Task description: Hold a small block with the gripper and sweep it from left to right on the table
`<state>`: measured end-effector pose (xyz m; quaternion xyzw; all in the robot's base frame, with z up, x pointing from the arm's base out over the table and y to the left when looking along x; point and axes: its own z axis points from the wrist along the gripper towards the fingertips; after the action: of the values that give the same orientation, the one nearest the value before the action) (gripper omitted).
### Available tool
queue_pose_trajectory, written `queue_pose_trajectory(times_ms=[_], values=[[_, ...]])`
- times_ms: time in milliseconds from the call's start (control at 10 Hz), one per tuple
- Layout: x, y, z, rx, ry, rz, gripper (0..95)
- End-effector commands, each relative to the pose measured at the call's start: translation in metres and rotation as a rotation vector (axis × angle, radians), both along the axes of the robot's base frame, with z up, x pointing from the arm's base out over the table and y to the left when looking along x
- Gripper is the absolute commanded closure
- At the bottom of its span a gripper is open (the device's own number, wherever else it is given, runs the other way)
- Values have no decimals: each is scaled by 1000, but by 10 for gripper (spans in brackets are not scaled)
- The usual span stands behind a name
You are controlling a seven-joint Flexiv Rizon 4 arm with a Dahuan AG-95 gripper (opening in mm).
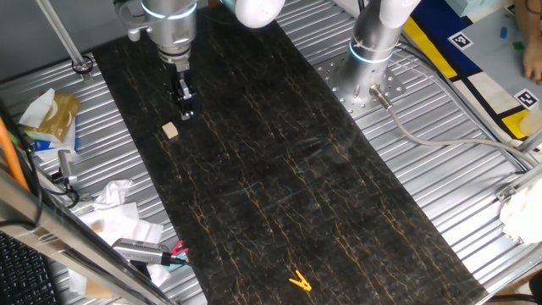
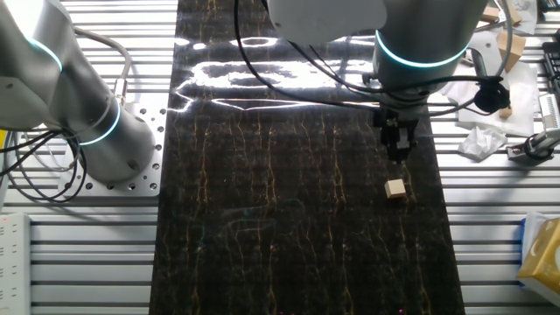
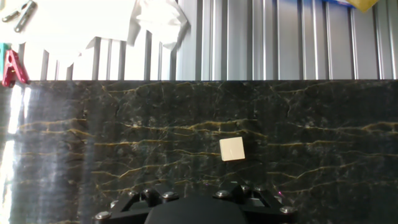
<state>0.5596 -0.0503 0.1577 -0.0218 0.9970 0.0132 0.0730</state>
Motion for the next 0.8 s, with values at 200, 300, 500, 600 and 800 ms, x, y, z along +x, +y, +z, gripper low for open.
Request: queue_pose_trajectory(times_ms=[200, 300, 500, 600, 800], values=[[1, -2, -2, 0, 0, 2, 570], [2, -2, -3, -1, 0, 4, 570], [3, -2, -4, -1, 0, 8, 570], [3, -2, -4, -1, 0, 8, 570], [4, -1, -4, -1, 0, 7, 570]])
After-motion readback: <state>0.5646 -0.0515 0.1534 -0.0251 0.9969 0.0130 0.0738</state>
